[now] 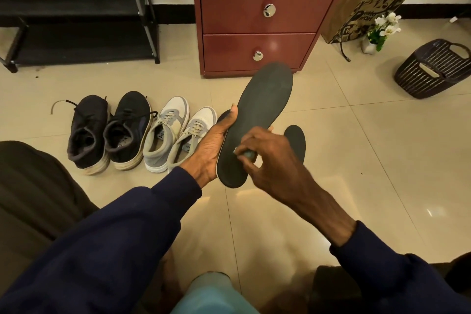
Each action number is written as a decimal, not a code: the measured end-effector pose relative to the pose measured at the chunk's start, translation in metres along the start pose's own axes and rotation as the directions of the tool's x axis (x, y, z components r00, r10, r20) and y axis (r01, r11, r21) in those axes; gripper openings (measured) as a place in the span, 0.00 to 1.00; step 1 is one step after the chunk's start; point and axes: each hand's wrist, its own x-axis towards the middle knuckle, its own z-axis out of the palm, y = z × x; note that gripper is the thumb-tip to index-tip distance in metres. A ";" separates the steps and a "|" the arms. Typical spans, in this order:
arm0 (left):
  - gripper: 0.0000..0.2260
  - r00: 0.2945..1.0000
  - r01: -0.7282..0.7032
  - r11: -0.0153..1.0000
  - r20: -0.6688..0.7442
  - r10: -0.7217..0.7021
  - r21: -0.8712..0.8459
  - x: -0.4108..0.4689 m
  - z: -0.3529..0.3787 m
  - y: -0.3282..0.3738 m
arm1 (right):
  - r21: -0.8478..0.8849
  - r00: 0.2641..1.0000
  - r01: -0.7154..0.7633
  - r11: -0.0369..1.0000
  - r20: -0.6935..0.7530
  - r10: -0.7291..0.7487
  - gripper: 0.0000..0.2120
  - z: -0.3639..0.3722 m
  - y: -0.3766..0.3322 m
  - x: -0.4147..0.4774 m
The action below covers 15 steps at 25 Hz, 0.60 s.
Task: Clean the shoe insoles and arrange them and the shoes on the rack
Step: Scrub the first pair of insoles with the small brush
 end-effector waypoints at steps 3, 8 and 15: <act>0.22 0.999 0.035 0.999 -0.023 -0.035 0.019 0.001 -0.003 -0.005 | 0.121 0.987 -0.008 0.993 0.160 -0.012 0.07 -0.007 -0.001 -0.002; 0.15 1.000 0.021 1.000 -0.008 -0.021 0.000 0.000 0.003 -0.014 | -0.195 0.941 -0.194 0.962 -0.316 0.125 0.07 -0.016 0.037 0.012; 0.22 0.998 0.059 0.997 -0.035 -0.058 0.041 -0.007 0.000 -0.021 | -0.079 0.999 -0.048 0.996 -0.001 0.048 0.06 -0.006 0.024 0.008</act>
